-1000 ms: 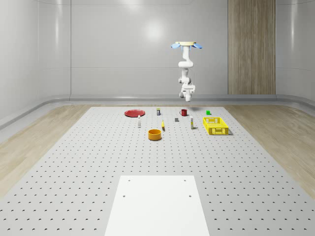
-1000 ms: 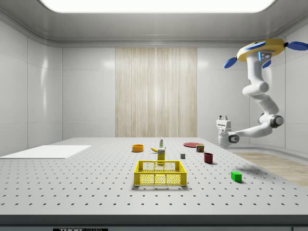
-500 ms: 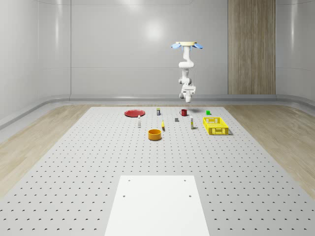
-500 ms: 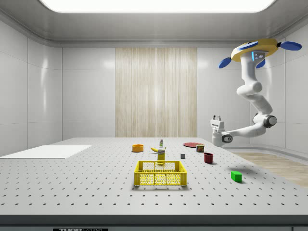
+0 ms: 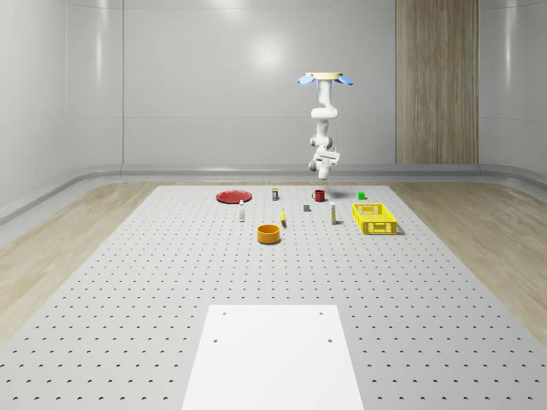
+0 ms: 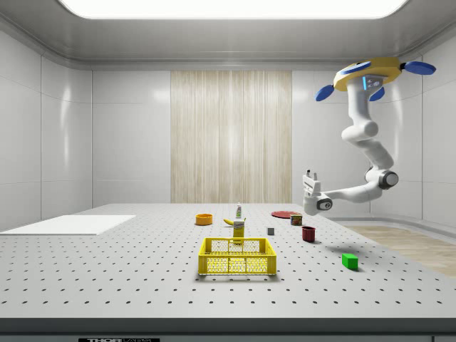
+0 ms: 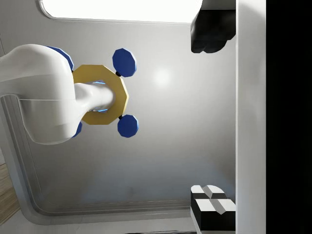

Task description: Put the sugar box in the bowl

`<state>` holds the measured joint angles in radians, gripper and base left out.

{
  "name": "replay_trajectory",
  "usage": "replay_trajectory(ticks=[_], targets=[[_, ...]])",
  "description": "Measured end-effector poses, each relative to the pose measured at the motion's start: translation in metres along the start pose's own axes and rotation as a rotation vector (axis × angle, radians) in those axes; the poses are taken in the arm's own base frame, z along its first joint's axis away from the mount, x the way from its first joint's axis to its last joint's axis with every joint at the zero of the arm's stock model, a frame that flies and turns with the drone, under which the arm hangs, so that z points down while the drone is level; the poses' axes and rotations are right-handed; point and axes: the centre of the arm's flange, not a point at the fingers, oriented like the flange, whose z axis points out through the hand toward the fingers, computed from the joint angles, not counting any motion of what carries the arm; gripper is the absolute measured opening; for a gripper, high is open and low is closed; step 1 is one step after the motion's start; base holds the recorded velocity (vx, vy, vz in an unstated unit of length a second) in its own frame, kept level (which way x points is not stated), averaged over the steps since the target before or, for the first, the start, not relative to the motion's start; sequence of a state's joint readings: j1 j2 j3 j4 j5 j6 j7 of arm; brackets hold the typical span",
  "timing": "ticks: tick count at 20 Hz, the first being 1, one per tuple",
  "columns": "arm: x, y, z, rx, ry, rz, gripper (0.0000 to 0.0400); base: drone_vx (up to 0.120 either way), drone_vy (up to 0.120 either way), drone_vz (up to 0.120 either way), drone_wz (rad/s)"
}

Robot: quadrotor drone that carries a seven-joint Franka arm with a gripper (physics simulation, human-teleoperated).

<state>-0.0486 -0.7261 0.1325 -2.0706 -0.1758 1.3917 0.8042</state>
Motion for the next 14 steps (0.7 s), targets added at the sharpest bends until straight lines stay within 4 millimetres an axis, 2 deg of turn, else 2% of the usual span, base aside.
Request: replay_trajectory(ticks=[5,8,10,12,14], targets=[[-0.023,-0.022,0.006,-0.232,0.236,-0.007,0.0400,0.120,0.000,0.000,0.000],[-0.045,-0.043,0.023,-0.477,0.482,-0.014,0.0400,0.120,0.000,-0.120,0.000],[-0.059,-0.057,0.045,-0.690,0.695,-0.020,0.0400,0.120,0.000,-0.120,0.000],[-0.069,-0.066,0.076,-0.932,0.935,-0.027,0.0400,0.120,0.000,-0.120,0.000],[-0.071,-0.068,0.110,-1.175,1.177,-0.033,0.0400,0.000,0.000,-0.120,0.000]])
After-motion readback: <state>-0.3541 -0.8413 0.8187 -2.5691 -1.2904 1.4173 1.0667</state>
